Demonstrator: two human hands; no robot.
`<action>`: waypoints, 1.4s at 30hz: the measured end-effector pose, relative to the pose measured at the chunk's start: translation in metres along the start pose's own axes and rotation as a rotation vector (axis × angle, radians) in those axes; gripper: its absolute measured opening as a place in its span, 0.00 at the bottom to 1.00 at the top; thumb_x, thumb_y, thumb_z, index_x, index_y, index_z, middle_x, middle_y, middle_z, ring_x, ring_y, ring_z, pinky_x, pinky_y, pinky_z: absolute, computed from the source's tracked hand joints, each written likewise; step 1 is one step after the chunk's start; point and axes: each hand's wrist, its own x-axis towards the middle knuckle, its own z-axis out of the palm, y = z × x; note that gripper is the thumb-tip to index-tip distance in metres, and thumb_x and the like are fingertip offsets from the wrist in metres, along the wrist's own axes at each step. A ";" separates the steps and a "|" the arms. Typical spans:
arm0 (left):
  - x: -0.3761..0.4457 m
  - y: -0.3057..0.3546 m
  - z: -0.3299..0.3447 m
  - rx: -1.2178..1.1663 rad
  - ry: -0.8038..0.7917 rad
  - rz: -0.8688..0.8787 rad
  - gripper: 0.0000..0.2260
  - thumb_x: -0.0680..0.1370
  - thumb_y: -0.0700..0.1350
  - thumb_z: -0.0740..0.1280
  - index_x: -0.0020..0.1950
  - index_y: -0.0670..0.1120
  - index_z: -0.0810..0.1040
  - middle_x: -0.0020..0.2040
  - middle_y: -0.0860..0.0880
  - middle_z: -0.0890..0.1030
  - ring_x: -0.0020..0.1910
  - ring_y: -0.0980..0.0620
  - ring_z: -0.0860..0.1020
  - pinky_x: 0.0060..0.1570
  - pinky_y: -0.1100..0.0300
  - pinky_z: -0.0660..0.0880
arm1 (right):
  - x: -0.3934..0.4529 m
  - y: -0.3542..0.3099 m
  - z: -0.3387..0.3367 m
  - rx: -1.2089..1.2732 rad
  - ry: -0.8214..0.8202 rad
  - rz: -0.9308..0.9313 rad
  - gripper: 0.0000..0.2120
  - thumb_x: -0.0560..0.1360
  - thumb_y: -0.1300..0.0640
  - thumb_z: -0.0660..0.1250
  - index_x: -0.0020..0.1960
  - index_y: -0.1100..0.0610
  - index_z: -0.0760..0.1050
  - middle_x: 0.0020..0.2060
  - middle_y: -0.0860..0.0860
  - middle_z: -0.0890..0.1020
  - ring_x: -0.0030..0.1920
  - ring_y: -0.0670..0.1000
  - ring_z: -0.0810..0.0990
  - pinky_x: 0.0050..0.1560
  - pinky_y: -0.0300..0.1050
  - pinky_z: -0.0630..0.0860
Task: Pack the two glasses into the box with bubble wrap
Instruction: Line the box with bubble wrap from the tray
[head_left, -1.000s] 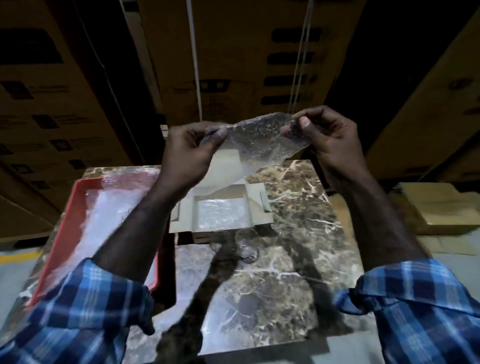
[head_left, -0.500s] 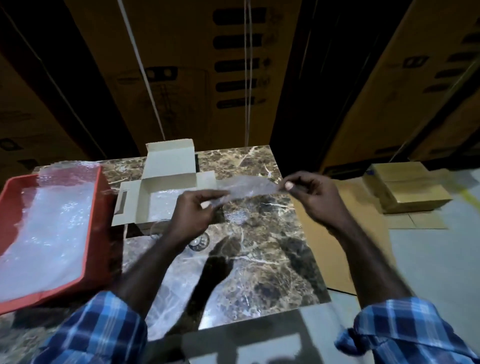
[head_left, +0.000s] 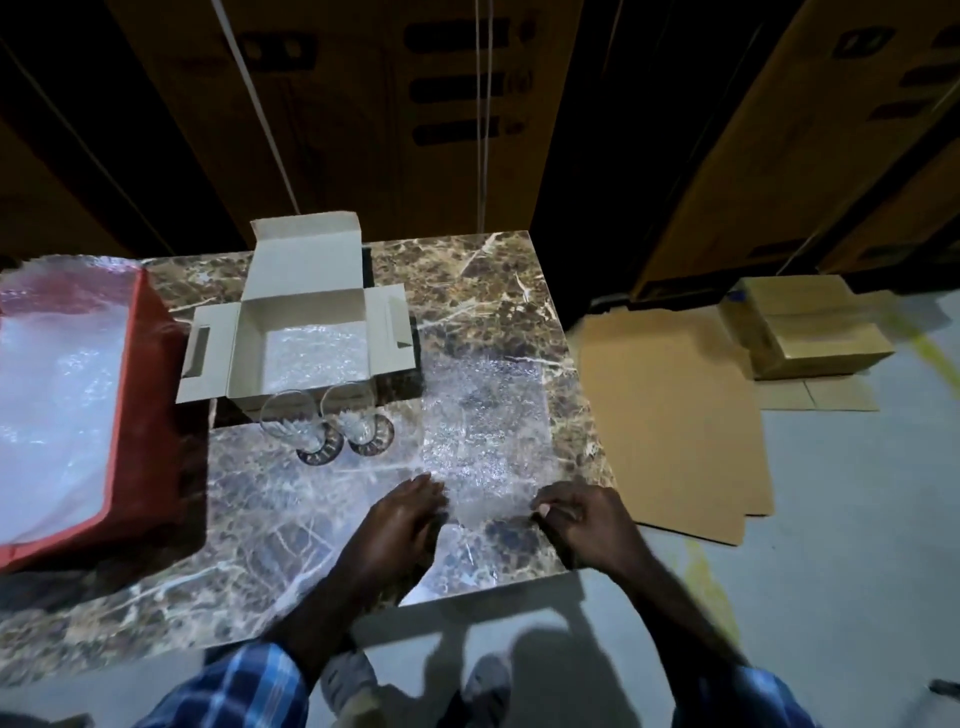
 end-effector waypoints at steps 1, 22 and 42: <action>-0.005 -0.005 0.006 0.020 -0.002 0.022 0.09 0.77 0.41 0.69 0.54 0.45 0.85 0.60 0.46 0.83 0.65 0.48 0.77 0.64 0.60 0.70 | -0.005 0.004 0.006 -0.031 -0.004 -0.041 0.08 0.74 0.61 0.70 0.43 0.50 0.85 0.38 0.39 0.83 0.38 0.33 0.80 0.42 0.31 0.72; 0.021 0.010 -0.033 -0.552 0.153 -0.421 0.11 0.82 0.46 0.66 0.39 0.48 0.78 0.35 0.49 0.82 0.34 0.54 0.79 0.39 0.60 0.73 | 0.024 -0.015 0.008 0.801 0.006 0.229 0.11 0.75 0.55 0.72 0.44 0.65 0.82 0.40 0.60 0.83 0.34 0.49 0.83 0.37 0.42 0.80; 0.077 -0.016 0.014 0.042 0.274 -0.475 0.11 0.84 0.49 0.59 0.53 0.41 0.72 0.34 0.35 0.78 0.33 0.34 0.78 0.31 0.54 0.65 | 0.071 0.011 0.036 -0.018 0.174 0.263 0.21 0.77 0.51 0.70 0.31 0.58 0.66 0.25 0.52 0.70 0.29 0.51 0.68 0.34 0.47 0.65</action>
